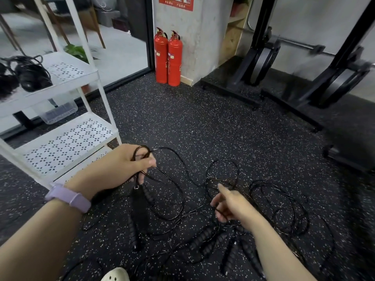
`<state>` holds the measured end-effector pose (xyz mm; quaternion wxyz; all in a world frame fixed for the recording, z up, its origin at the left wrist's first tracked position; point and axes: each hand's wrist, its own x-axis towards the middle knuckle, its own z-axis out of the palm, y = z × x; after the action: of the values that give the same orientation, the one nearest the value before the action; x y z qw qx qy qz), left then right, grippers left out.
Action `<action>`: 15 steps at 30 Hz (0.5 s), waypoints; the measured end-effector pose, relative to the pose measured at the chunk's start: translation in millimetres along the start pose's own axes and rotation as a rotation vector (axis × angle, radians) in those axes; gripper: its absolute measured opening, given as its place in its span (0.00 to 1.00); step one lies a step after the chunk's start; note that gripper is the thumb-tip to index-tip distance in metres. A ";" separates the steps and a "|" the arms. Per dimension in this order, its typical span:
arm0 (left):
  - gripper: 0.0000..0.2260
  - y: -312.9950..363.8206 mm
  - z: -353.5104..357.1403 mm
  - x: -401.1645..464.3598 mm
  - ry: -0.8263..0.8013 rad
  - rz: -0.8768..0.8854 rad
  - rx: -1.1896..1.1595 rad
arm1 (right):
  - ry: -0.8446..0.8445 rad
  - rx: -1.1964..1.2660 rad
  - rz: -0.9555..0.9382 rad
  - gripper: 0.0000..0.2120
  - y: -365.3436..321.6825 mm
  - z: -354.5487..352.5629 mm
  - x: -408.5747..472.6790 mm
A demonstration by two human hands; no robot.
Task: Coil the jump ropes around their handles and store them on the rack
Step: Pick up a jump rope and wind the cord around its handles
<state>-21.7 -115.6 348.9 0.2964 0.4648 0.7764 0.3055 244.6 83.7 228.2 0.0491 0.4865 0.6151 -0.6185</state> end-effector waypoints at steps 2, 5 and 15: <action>0.09 3.2 7.5 0.9 -0.036 0.007 -0.039 | -0.087 -0.055 0.021 0.34 -2.3 10.9 0.2; 0.10 11.8 21.8 3.6 -0.091 0.039 -0.019 | -0.264 0.009 -0.015 0.40 -11.2 27.7 -3.3; 0.35 27.2 39.4 8.9 -0.082 -0.153 -0.358 | -0.401 0.346 -0.466 0.28 -69.0 79.7 -45.2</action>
<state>18.8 -89.4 342.6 0.4280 0.3561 0.7301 0.3961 179.5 11.4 289.0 -0.0567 0.2029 0.5737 -0.7915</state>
